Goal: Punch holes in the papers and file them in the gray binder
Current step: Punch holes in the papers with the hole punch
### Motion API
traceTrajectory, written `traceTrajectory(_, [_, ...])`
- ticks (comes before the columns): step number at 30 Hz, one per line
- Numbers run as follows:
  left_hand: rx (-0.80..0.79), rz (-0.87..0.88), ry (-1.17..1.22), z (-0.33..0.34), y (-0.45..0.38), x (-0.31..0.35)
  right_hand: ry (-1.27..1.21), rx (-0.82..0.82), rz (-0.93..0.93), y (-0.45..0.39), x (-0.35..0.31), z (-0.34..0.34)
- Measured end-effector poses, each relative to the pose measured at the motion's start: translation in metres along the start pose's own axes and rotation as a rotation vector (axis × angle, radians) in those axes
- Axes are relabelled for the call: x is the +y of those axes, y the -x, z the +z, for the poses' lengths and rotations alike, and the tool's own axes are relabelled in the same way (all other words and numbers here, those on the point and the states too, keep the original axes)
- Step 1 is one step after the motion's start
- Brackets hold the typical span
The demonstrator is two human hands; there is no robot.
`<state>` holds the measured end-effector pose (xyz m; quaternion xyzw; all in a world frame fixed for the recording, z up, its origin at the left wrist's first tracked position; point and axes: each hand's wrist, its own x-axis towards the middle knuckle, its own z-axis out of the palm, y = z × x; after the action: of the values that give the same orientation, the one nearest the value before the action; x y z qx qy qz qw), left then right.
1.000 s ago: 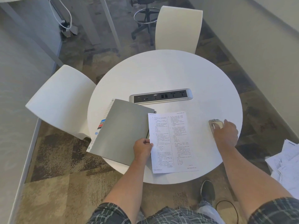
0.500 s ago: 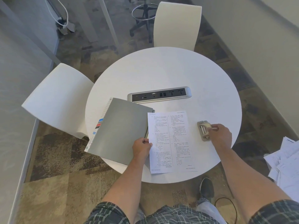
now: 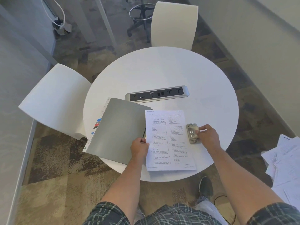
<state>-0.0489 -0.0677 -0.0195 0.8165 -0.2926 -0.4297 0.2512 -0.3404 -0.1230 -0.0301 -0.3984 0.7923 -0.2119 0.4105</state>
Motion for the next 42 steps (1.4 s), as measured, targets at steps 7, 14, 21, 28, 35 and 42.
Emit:
traceTrajectory(7, [0.033, -0.027, 0.028, -0.002, -0.002, -0.004, 0.026, -0.041, -0.024, 0.005, 0.0, 0.001])
traceTrajectory(14, [0.078, -0.043, 0.041, -0.003, 0.0, -0.005, 0.028, -0.045, -0.032, 0.007, 0.0, 0.002])
traceTrajectory(21, [0.104, -0.059, 0.091, -0.005, 0.002, -0.006, 0.038, -0.035, -0.062, 0.008, 0.001, 0.003])
traceTrajectory(28, [0.092, -0.081, 0.096, 0.001, 0.003, -0.006, 0.042, -0.035, -0.072, 0.01, 0.002, 0.004])
traceTrajectory(35, [0.095, -0.104, 0.112, 0.001, 0.003, -0.008, 0.04, -0.031, -0.078, 0.011, 0.003, 0.005])
traceTrajectory(42, [0.078, -0.095, 0.108, 0.007, 0.005, -0.003, 0.02, -0.032, -0.073, 0.013, 0.003, 0.006])
